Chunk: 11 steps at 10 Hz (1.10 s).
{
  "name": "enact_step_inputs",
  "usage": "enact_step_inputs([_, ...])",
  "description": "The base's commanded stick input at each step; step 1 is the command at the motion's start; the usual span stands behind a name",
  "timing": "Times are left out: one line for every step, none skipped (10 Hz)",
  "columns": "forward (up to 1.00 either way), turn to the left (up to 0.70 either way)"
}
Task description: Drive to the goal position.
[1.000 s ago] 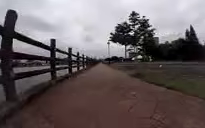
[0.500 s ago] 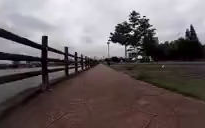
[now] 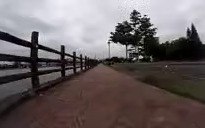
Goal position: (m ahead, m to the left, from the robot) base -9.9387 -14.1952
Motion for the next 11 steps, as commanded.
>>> enact_step_inputs([1.0,0.0])
enact_step_inputs([1.0,0.0])
enact_step_inputs([1.0,0.0])
enact_step_inputs([1.0,0.0])
enact_step_inputs([1.0,0.0])
enact_step_inputs([1.0,0.0])
enact_step_inputs([1.0,0.0])
enact_step_inputs([1.0,-0.24])
enact_step_inputs([1.0,-0.4])
enact_step_inputs([1.0,-0.31])
enact_step_inputs([1.0,-0.04])
